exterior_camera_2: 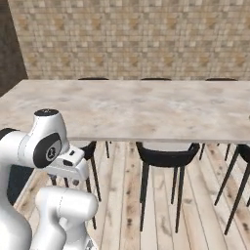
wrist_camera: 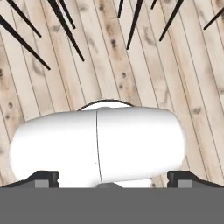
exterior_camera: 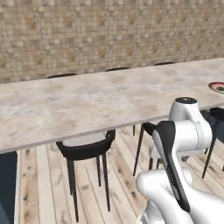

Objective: Retrieve the butter from the fridge and place it on a plate on the dining table. Then retrieve the butter knife by the fridge and place it near the plate.

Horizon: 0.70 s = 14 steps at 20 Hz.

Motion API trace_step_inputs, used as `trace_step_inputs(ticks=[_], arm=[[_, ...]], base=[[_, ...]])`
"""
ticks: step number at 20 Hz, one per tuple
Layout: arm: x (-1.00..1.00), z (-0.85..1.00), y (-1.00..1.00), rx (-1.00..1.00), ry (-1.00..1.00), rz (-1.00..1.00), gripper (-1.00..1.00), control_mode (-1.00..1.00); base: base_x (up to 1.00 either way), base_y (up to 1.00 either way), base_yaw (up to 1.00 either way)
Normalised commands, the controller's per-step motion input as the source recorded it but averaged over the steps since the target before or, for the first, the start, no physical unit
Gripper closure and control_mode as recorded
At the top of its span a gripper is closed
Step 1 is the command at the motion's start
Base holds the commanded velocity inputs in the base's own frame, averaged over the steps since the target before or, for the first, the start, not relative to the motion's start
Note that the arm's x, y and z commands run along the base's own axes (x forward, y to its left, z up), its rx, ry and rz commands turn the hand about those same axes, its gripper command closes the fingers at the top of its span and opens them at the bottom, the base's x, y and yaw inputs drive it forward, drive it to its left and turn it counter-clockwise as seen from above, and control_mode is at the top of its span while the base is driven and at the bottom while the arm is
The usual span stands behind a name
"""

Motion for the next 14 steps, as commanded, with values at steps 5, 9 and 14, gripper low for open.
trace_step_inputs(ticks=[5,9,14], arm=[[0.0,0.0,0.0,0.0,0.0,0.0,-1.0,1.0],[0.0,0.0,0.0,0.0,0.0,0.0,-1.0,1.0],[0.0,0.0,0.0,0.0,0.0,0.0,-1.0,1.0]], base=[[-0.35,1.0,0.16],[-0.3,1.0,0.16],[-0.24,1.0,0.16]])
